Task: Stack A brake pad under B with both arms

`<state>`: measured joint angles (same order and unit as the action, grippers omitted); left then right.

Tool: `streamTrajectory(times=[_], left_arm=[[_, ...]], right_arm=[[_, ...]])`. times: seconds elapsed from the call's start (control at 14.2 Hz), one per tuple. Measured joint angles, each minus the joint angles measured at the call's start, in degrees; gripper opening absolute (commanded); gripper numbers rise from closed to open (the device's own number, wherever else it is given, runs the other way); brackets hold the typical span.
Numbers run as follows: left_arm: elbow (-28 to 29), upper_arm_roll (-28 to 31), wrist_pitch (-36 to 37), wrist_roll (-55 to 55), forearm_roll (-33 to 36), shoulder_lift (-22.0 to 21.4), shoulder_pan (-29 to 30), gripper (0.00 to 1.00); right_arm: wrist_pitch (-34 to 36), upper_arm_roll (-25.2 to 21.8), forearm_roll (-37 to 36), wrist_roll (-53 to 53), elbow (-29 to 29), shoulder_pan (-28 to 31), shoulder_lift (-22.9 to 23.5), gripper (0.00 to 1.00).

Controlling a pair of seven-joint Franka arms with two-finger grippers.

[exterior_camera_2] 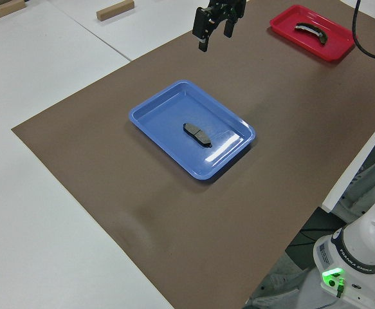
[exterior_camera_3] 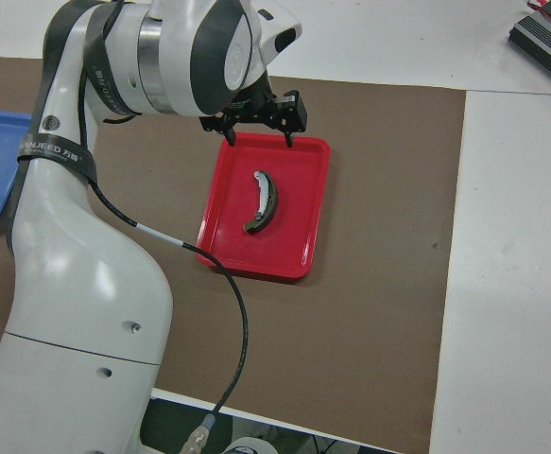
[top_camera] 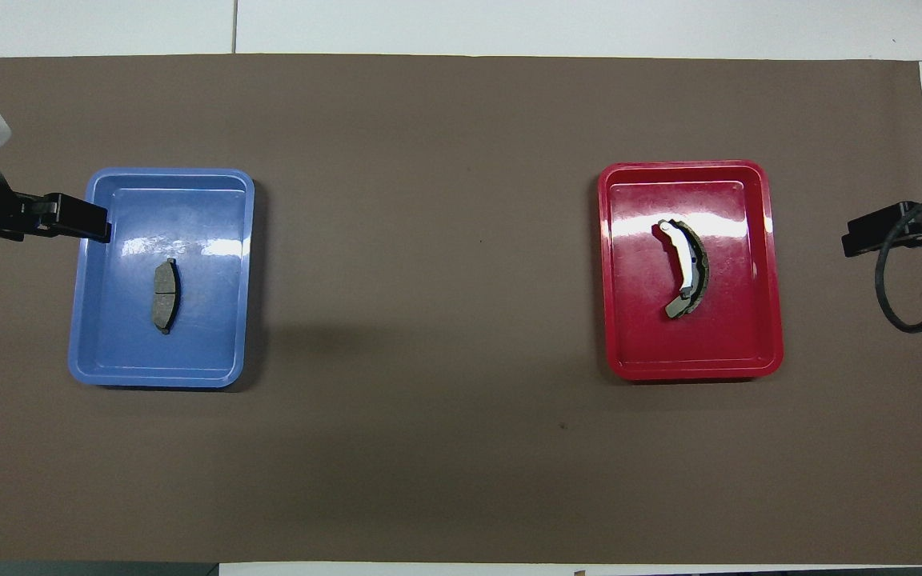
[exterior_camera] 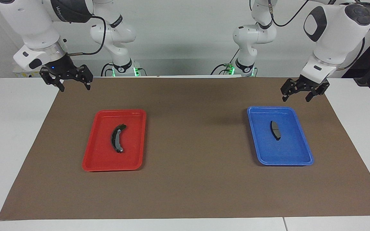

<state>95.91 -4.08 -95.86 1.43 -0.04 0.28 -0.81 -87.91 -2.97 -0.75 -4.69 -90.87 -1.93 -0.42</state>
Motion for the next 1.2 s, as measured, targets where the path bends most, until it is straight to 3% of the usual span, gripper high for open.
streamTrajectory(times=[0.7,0.99,1.2], left_arm=[[-1.88,0.31,0.90,0.03,0.00,-0.22,0.28,0.99],[3.95,0.69,-4.46,0.25,0.00,-1.16,0.38,0.99],[11.72,2.30,-13.39,3.03,0.01,-1.29,0.40,0.99]], right_arm=[[0.00,0.41,0.00,0.00,0.00,-0.01,-0.02,0.99],[-4.05,2.04,0.79,0.00,-1.49,-0.12,-0.05,0.99],[-8.39,3.02,1.12,1.45,-5.39,-2.51,0.39,0.99]])
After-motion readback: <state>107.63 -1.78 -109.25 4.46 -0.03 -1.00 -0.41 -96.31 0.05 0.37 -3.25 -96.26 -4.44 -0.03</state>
